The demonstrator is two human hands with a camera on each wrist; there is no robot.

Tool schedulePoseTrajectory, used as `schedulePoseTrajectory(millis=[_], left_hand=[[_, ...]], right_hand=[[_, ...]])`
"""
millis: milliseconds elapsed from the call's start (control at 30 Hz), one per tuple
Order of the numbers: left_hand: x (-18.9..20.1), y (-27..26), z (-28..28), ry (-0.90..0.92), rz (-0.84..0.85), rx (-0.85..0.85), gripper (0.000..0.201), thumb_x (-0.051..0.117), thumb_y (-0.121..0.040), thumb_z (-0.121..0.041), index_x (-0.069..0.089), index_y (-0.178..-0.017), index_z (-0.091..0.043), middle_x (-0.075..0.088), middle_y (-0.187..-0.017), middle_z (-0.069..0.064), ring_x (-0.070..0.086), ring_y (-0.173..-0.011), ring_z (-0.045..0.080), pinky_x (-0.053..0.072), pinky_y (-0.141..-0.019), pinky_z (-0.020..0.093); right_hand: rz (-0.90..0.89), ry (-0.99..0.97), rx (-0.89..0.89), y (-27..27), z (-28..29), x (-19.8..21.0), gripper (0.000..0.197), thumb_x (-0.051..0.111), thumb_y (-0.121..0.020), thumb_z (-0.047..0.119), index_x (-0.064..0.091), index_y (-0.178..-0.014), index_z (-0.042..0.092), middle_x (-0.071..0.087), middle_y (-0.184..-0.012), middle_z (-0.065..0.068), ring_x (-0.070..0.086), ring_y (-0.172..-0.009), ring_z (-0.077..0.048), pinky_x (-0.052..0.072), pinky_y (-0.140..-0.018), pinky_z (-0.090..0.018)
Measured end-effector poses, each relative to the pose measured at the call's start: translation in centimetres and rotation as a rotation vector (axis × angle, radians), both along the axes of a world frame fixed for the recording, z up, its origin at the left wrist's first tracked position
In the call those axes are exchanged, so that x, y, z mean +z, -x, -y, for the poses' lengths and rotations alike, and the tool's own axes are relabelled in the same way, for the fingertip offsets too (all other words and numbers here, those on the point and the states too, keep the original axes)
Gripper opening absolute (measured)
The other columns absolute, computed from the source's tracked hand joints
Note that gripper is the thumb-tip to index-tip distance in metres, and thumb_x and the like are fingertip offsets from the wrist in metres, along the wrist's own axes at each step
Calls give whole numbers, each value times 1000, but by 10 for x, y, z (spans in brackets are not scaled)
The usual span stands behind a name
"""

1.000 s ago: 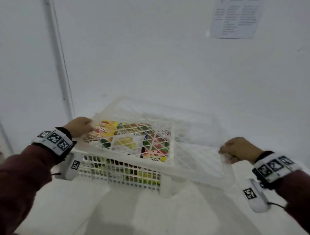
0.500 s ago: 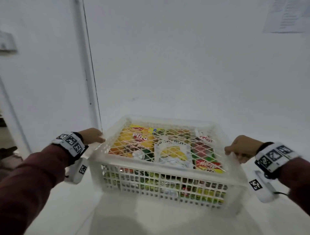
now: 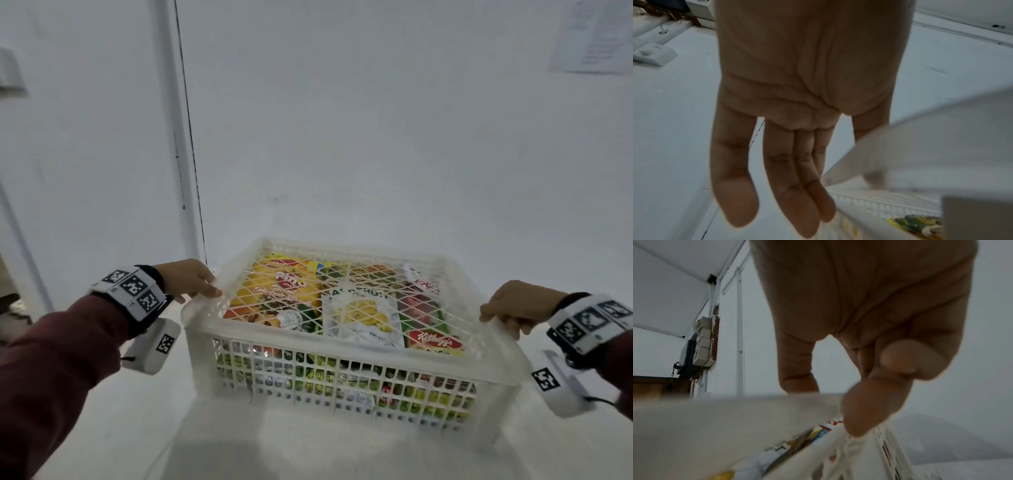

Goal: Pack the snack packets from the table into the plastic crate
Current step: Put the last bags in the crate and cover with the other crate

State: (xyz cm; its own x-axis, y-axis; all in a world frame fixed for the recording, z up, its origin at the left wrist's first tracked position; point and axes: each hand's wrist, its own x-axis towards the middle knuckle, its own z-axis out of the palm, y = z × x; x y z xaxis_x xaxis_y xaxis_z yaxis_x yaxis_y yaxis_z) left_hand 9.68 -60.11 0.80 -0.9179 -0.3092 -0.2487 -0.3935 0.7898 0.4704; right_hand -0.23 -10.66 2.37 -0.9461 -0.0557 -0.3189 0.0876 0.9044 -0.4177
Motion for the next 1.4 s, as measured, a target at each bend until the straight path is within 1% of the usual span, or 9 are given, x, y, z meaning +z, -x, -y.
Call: schedulePoseTrajectory(millis=[133, 267, 367, 567, 667, 800, 1067, 1233, 1400], left_hand=[[1, 0, 2, -13, 57, 5, 15, 62, -88, -28, 61, -96, -16, 64, -91, 2, 58, -81, 14, 49, -69, 24], [2, 5, 11, -185, 47, 106, 40, 49, -89, -51, 61, -103, -16, 64, -98, 3, 61, -84, 18, 51, -76, 30], [-4, 14, 10, -277, -4, 152, 55, 37, -92, -55, 59, -110, -8, 62, -93, 8, 60, -84, 23, 50, -76, 32], [-33, 33, 15, -237, 8, -46, 79, 31, -87, -60, 45, -132, 3, 46, -139, 16, 45, -127, 31, 29, -113, 42], [-27, 28, 4, -216, -75, -108, 56, 47, -89, -46, 56, -108, 6, 56, -118, 33, 55, -95, 28, 40, -94, 38], [-35, 39, 16, -230, -90, -161, 111, 56, -21, -93, 53, -85, -3, 56, -85, 14, 49, -82, 22, 42, -83, 39], [-30, 30, 2, -7, -140, -254, 112, 23, -19, -104, 46, -71, -8, 51, -72, 10, 45, -67, 17, 38, -66, 19], [-32, 21, -18, -5, -176, -266, 75, 37, -55, -84, 41, -64, -9, 47, -62, 3, 41, -58, 17, 37, -61, 20], [-29, 20, -65, -122, -204, -250, 40, 44, -96, -26, 40, -60, -9, 43, -56, 1, 38, -57, 18, 34, -64, 27]], right_hand=[[34, -26, 5, 0, 2, -6, 21, 65, -81, 14, 58, -66, 1, 52, -45, -8, 47, -31, -16, 34, -35, -17], [88, 85, -68, 4, 0, -7, 34, 62, -86, 35, 57, -79, 2, 55, -52, -5, 53, -36, -14, 40, -41, -19], [109, 197, -122, 8, 1, -16, 44, 54, -88, 45, 52, -70, 5, 43, -40, -2, 38, -28, -12, 35, -39, -17], [28, 188, 14, 23, 3, -46, 50, 52, -90, 44, 38, -54, 13, 31, -46, -5, 29, -34, -14, 25, -39, -19], [-66, 132, 22, 22, 4, -46, 49, 53, -89, 43, 42, -55, 10, 42, -46, -4, 39, -31, -11, 32, -38, -18], [-98, 143, 20, 20, 6, -46, 51, 57, -89, 38, 33, -51, 13, 32, -44, -2, 31, -32, -10, 28, -40, -20], [-204, 101, 11, 14, 5, -49, 50, 59, -88, 35, 33, -52, 12, 34, -51, -1, 36, -46, -13, 30, -48, -20], [-214, 167, -43, 2, -19, -53, 47, 63, -85, 32, 34, -53, 13, 36, -51, -2, 37, -47, -15, 31, -49, -24], [-225, 188, -106, -27, -64, -50, 47, 63, -85, 32, 36, -53, 12, 39, -51, -3, 39, -46, -16, 30, -47, -24]])
